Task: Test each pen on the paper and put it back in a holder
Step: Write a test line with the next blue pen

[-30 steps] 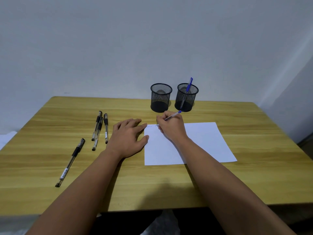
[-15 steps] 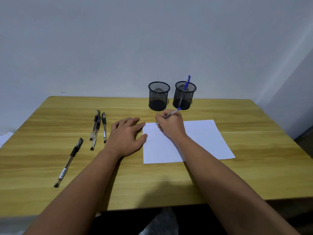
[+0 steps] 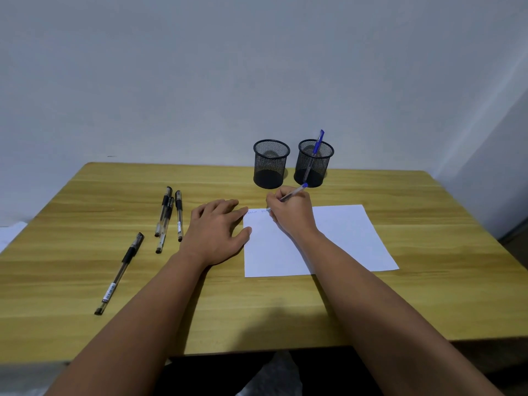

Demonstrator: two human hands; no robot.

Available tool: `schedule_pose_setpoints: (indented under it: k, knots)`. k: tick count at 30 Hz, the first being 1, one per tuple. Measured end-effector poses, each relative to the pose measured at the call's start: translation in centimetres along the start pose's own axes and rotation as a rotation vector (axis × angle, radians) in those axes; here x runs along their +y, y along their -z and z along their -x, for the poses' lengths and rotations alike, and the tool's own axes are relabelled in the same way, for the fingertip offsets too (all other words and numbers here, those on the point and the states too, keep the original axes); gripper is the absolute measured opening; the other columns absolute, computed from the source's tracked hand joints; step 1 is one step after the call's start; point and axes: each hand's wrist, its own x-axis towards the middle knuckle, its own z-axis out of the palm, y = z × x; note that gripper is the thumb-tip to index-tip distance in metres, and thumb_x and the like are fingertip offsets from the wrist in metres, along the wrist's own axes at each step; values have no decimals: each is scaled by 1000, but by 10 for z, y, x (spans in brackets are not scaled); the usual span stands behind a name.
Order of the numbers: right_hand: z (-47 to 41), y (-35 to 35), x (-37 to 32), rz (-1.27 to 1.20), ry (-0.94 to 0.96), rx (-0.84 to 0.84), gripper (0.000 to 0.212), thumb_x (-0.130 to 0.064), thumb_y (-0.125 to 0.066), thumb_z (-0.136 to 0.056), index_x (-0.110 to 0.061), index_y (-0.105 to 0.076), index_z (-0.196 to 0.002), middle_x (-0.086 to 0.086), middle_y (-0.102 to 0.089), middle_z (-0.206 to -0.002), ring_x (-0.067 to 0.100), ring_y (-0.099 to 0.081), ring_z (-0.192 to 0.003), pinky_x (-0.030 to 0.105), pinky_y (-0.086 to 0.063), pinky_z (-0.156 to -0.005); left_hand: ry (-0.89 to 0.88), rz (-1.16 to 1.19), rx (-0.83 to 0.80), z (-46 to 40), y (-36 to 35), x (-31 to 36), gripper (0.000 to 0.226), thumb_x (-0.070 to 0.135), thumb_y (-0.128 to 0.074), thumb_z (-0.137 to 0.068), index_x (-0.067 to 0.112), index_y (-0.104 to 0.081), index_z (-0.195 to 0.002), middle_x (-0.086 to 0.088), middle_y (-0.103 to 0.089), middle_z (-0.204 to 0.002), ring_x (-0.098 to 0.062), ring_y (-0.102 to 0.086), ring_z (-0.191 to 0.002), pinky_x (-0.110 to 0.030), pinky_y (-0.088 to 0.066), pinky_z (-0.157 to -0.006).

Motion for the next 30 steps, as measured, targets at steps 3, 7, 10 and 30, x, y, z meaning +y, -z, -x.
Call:
schedule_pose_setpoints:
  k: [3, 7, 10, 30]
  knots:
    - [-1, -1, 1, 9, -3, 0, 32, -22, -67, -89, -1, -57, -67, 24, -58, -62, 50, -63, -64, 40, -51, -52, -2, 2, -1, 0, 0, 0, 65, 67, -35, -86, 41, -52, -144, 12, -45, -154, -17, -32, -145, -47, -20, -116]
    - [-1, -2, 0, 15, -3, 10, 34, -23, -67, -89, -7, -55, -62, 25, -58, -64, 50, -64, -64, 44, -53, -52, 2, 4, 2, 0, 0, 0, 66, 68, -34, -85, 42, -52, -143, 12, -45, -154, -16, -32, -145, -46, -20, -116]
    - [0, 0, -2, 41, 18, 49, 34, -17, -66, -90, -5, -53, -61, 27, -56, -63, 45, -61, -60, 40, -48, -52, -2, -3, 0, 0, 0, 0, 67, 68, -34, -86, 41, -52, -144, 12, -45, -154, -16, -32, -145, -46, -20, -116]
    - [3, 2, -6, 118, 23, 49, 34, -15, -65, -91, -2, -52, -63, 20, -54, -59, 40, -57, -58, 38, -45, -52, -2, -1, -9, 0, 1, 0, 65, 67, -36, -87, 41, -51, -145, 11, -44, -155, -16, -30, -145, -46, -19, -115]
